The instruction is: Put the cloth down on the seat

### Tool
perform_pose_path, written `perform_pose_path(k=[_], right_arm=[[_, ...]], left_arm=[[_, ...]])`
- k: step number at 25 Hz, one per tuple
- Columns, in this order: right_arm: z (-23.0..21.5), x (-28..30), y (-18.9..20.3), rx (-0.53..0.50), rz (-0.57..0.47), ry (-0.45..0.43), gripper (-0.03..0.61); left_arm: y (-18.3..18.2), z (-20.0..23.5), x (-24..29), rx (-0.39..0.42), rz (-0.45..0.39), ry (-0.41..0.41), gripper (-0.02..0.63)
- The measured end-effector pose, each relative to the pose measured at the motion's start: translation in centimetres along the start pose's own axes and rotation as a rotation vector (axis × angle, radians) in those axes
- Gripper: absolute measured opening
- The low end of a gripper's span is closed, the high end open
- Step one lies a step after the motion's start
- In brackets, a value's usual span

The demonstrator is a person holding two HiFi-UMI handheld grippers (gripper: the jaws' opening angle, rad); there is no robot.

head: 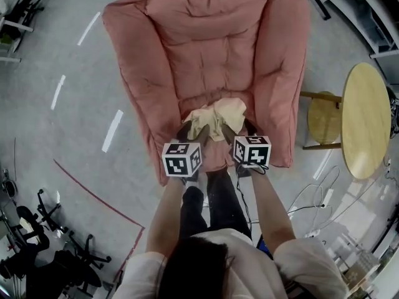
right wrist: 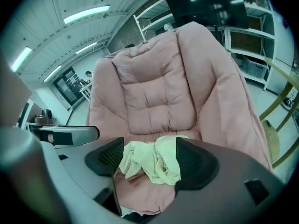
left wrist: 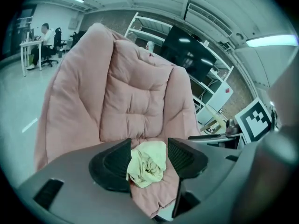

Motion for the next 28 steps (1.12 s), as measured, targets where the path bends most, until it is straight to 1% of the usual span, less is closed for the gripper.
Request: perform_pose_path(k=[3,8,10,14,18,19,20,21,22,23,25,26,28], right_arm=[[1.8,-2.5,-0.9,-0.015,-0.035,0.001,0.334],[3.4,-6.5,-2.4,-0.032,-0.099,-0.010,0.333],[4.2,-8.4,-2.8,-0.067,-0.121,-0.017,0.333],[6.3,-11.2,-3.6,-0.180,-0.142,-0.035,0.331],[8.8,-14.5,-2.8,-0.202,-0.207,-0.036,0.327],[9.1,-15.2,-2.9,-0.225,-0.217,-0.027,0.316],[9.5,-15.8,-2.9,-0.262,-0.219,-0.010,0.277],[10.0,-16.3,-2.8,-0.303,-0.219,0.012,0.213],[10.6,-16.8,-2.6,-0.336,-0.220,0.031,0.180],[11.2,-17.3,-2.4,-0.355,-0.225,0.041,0.176],[12.2,-18.1,-2.0,-0.347,-0.252,0.045,0.165],[12.6,-18.5,-1.8,-0.335,-0.271,0.047,0.146],[13.3,-19.2,-1.4,-0.324,-0.310,0.050,0.098]], left_arm=[[-0.9,-0.9,-2.9,0.023,-0.039,0.008,0.253],[-2.5,-2.2,-6.8,0.051,-0.114,0.027,0.253],[-2.9,-2.8,-8.5,0.062,-0.143,0.031,0.253],[-4.0,-3.7,-11.7,0.093,-0.218,0.055,0.253],[-3.0,-4.7,-15.3,0.079,-0.250,0.090,0.252],[-3.1,-5.0,-15.8,0.066,-0.262,0.108,0.252],[-3.1,-5.2,-16.2,0.051,-0.274,0.129,0.249],[-3.0,-5.5,-16.7,0.043,-0.285,0.148,0.247],[-2.8,-5.7,-17.3,0.046,-0.293,0.162,0.245],[-2.7,-5.9,-17.9,0.058,-0.298,0.169,0.245],[-2.5,-6.2,-18.9,0.087,-0.307,0.170,0.235],[-2.4,-6.3,-19.4,0.099,-0.315,0.166,0.226],[-2.1,-6.8,-20.3,0.117,-0.339,0.152,0.185]])
Point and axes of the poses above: the fingertips, and each gripper's own axes: x forward along the fingers, z to its left, y out of its underside, the point moved 10 cm from there along -x, backward along the fingers, and after that the axes turned 5 degrees about -y, right-handed, at the moved point
